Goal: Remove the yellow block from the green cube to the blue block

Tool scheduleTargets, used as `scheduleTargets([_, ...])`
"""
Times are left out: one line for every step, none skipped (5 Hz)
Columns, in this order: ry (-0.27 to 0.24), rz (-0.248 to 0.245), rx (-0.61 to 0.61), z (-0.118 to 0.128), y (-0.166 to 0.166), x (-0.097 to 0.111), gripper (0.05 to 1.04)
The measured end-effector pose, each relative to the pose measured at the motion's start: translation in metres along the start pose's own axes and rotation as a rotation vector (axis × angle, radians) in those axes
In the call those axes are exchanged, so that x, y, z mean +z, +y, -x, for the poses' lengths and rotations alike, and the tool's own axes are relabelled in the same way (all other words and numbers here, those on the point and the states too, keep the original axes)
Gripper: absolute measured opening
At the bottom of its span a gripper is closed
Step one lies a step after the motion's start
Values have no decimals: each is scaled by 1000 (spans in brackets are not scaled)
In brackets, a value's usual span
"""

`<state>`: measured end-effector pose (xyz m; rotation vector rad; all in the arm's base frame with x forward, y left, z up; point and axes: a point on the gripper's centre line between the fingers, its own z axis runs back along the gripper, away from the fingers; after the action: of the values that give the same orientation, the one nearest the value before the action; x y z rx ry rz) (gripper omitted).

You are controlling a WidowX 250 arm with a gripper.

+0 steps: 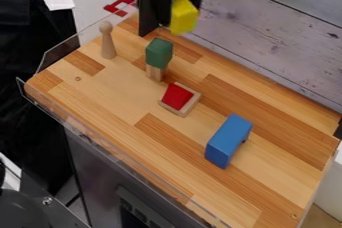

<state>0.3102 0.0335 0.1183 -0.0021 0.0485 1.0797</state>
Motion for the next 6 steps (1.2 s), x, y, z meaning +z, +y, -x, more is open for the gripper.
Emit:
scheduleTargets([63, -23, -251, 32, -5, -8, 595])
scheduleTargets([119, -4, -521, 46, -13, -41, 595])
scheduleTargets([101, -55, -756, 50, -15, -52, 595])
scheduleTargets([68, -62, -999, 64, -11, -65, 595])
scheduleTargets([38, -44, -1248, 84, -9, -63, 595])
scheduleTargets([34, -45, -1282, 98, -5, -57, 595])
